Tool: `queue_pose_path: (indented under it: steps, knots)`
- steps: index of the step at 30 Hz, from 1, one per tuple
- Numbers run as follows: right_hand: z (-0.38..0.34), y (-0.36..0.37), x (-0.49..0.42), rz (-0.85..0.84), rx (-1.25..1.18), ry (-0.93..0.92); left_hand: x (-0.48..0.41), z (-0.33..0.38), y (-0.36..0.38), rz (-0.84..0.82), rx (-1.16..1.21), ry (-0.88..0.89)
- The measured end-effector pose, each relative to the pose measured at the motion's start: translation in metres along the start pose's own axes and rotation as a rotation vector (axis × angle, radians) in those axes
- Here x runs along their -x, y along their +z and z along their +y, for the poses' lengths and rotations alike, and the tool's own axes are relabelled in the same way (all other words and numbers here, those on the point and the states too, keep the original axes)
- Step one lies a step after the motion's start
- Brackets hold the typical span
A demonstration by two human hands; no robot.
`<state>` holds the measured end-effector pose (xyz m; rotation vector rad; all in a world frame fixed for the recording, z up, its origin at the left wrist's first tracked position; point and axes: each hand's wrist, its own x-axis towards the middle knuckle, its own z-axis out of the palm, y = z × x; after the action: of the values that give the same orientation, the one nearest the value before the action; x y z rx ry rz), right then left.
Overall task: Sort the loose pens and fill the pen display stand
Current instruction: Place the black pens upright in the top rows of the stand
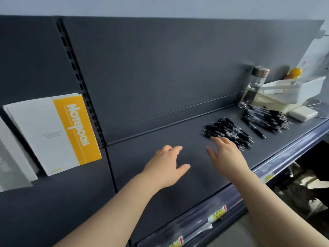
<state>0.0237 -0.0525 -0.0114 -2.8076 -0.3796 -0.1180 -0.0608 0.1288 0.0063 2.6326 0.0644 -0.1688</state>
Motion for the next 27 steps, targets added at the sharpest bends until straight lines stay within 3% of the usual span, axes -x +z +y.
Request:
queue_pose_path:
  steps: [8, 13, 22, 27]
  knots:
    - [0.109, -0.003, -0.093, -0.021, -0.046, 0.019, -0.090, 0.075, 0.049, -0.082, 0.342, -0.245]
    - [0.161, -0.002, -0.129, -0.073, -0.036, 0.029, -0.141, 0.116, 0.072, -0.016, 0.600, -0.401]
    - [0.190, -0.006, -0.162, -0.221, -0.159, 0.034, -0.196, 0.155, 0.089, 0.177, 0.614, -0.562]
    - [0.181, -0.014, -0.176, -0.340, -0.361, -0.028, -0.211, 0.173, 0.098, 0.194, 0.370, -0.607]
